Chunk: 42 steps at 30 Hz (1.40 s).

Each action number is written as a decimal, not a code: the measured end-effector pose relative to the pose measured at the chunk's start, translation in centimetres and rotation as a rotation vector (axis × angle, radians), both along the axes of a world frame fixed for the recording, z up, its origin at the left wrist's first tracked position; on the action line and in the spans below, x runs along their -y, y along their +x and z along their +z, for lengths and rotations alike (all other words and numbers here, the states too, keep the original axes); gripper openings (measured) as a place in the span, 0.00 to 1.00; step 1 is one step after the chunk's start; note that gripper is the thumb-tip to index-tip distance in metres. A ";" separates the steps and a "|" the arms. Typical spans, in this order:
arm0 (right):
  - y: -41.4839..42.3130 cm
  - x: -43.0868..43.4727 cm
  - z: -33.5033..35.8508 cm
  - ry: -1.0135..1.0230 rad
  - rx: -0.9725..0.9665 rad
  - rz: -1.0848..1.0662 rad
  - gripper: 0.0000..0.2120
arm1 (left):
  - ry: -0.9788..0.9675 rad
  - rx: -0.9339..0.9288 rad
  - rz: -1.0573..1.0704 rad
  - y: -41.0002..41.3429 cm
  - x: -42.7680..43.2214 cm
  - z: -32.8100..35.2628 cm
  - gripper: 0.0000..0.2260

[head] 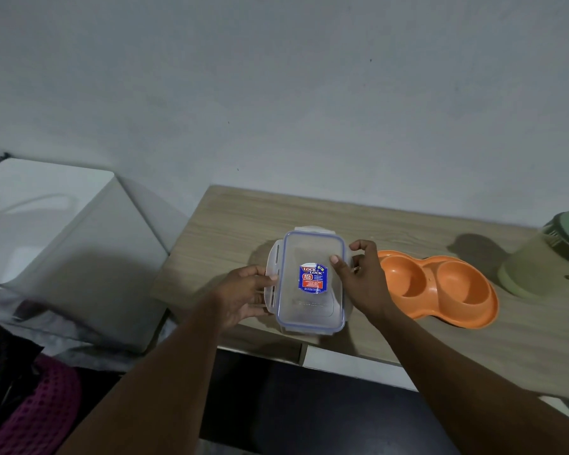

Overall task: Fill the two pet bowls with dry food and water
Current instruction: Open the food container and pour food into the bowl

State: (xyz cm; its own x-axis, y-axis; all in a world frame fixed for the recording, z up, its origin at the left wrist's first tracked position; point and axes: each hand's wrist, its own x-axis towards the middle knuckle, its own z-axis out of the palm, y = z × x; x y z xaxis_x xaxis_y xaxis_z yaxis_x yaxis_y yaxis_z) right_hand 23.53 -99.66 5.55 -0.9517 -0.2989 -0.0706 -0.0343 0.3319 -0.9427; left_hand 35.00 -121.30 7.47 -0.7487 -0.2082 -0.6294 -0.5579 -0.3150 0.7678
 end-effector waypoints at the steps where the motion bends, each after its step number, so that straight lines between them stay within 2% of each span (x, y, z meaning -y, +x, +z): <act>1: 0.1 -0.1 0.2 -0.002 0.012 -0.003 0.20 | 0.008 -0.005 0.006 -0.1 -0.1 0.1 0.05; 3: 0.1 -0.2 0.2 0.017 0.025 -0.015 0.20 | 0.021 -0.015 0.012 -0.2 -0.2 0.4 0.04; 7: -0.4 -0.2 0.6 -0.024 0.078 -0.017 0.14 | 0.068 -0.041 0.044 -0.3 -0.2 0.5 0.08; 12: -1.3 -0.2 1.4 -0.119 0.204 0.063 0.13 | 0.139 -0.081 0.069 -0.4 -0.2 0.8 0.12; 16: -1.6 -0.3 1.5 -0.100 0.253 0.105 0.13 | 0.125 -0.075 0.073 -0.4 -0.3 1.0 0.16; 22: -1.1 -0.3 1.8 -0.241 0.381 -0.007 0.10 | 0.147 -0.080 0.017 -0.3 -0.4 1.4 0.15; 25: -1.0 0.3 3.2 -0.247 0.358 -0.049 0.17 | 0.126 -0.084 0.022 -0.8 -0.4 2.1 0.15; 28: -1.7 1.3 5.5 -0.252 0.245 -0.022 0.12 | 0.076 -0.142 0.081 -1.9 -0.1 3.4 0.14; 31: -3.2 2.9 8.2 -0.267 0.179 -0.001 0.08 | 0.073 -0.243 0.226 -3.6 0.9 5.8 0.06; 32: -3.7 3.4 9.1 -0.304 0.233 0.003 0.09 | 0.063 -0.242 0.304 -4.1 1.2 6.7 0.06; 34: -4.7 4.4 10.8 -0.426 0.473 0.040 0.11 | 0.076 -0.220 0.409 -4.5 2.3 8.6 0.06; 37: -4.7 5.5 12.0 -0.523 0.731 0.094 0.14 | 0.189 -0.251 0.477 -3.4 4.4 10.5 0.08; 40: -3.2 7.8 11.5 -0.458 0.770 0.166 0.18 | 0.306 -0.314 0.513 -1.4 6.9 10.3 0.08; 42: -1.6 9.6 10.6 -0.262 0.651 0.211 0.13 | 0.192 -0.300 0.501 -0.3 8.3 9.1 0.08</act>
